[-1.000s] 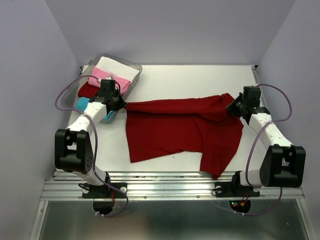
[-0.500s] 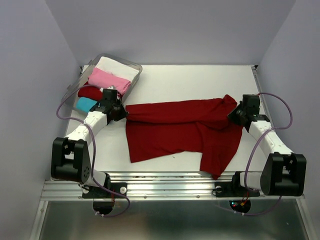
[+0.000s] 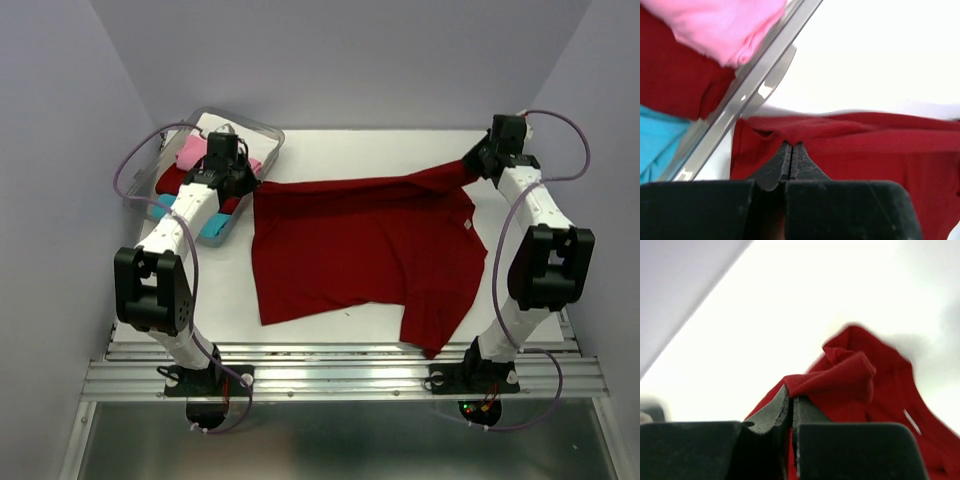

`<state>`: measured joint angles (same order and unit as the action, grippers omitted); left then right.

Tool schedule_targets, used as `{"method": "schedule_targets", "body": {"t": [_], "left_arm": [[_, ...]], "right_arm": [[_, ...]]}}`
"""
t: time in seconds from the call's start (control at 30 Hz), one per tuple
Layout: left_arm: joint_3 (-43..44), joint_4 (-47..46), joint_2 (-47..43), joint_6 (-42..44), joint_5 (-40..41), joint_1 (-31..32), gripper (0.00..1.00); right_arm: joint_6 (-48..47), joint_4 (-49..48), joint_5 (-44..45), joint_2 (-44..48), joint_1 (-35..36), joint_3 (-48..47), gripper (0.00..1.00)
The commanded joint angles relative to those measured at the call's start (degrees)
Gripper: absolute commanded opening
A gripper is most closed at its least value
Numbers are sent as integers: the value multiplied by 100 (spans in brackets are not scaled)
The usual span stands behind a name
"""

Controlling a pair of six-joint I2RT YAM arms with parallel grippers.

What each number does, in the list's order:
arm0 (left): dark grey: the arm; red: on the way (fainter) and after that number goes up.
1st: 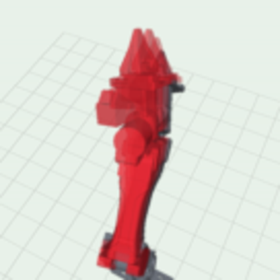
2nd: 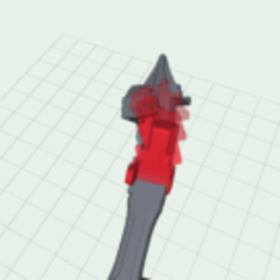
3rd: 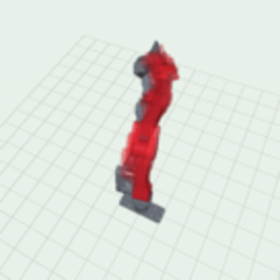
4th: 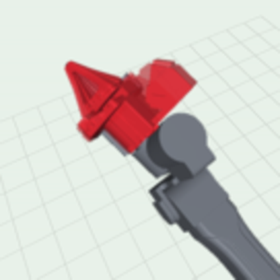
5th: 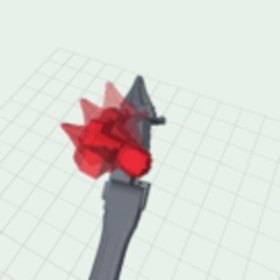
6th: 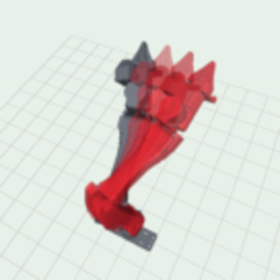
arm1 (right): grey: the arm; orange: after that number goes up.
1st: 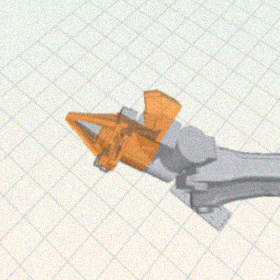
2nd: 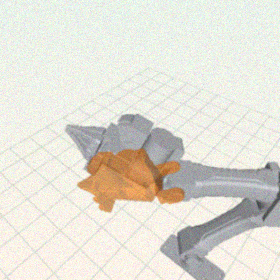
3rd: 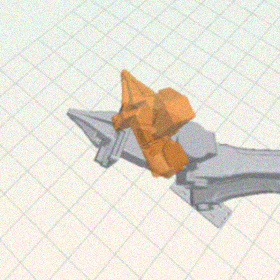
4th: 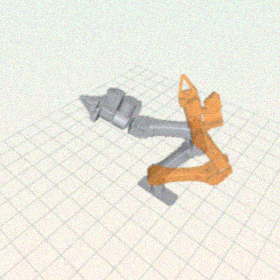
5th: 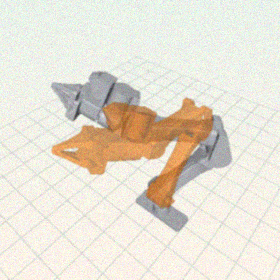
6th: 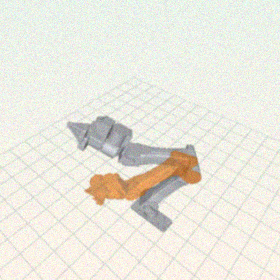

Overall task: Roll the t-shirts
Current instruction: Flatten out the T-shirt at the center of the board.

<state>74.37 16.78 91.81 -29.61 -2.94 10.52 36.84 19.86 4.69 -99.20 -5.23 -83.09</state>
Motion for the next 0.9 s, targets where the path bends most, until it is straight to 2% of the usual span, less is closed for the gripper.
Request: {"method": "schedule_targets", "body": {"t": [0.0,0.13,0.27,0.37,0.4,0.6,0.63,0.77,0.87], "left_arm": [[824,361,302,192,197,11,0],[1492,765,417,332,232,2,0],[1809,950,57,490,66,11,0],[2195,1143,-303,587,-101,2,0],[2422,1257,-487,622,-128,11,0],[3292,1530,-1330,772,-163,-7,0],[3399,1565,-1411,798,-172,2,0],[3856,1654,-1859,860,-155,-6,0],[3962,1513,-2298,834,-215,2,0]], "right_arm": [[-124,-228,85,-669,-83,-1251,1],[86,-202,-186,-1163,-276,-2114,1],[218,-210,-319,-796,-329,-2177,1],[201,-210,-267,38,-329,-1800,1],[183,-184,-232,580,-329,-1668,1],[-62,324,699,2613,-329,-1034,1],[-106,413,944,3086,-329,-1051,1],[-343,992,1332,3862,-329,-1637,1],[-502,1274,1482,4083,-329,-2219,1]]}}
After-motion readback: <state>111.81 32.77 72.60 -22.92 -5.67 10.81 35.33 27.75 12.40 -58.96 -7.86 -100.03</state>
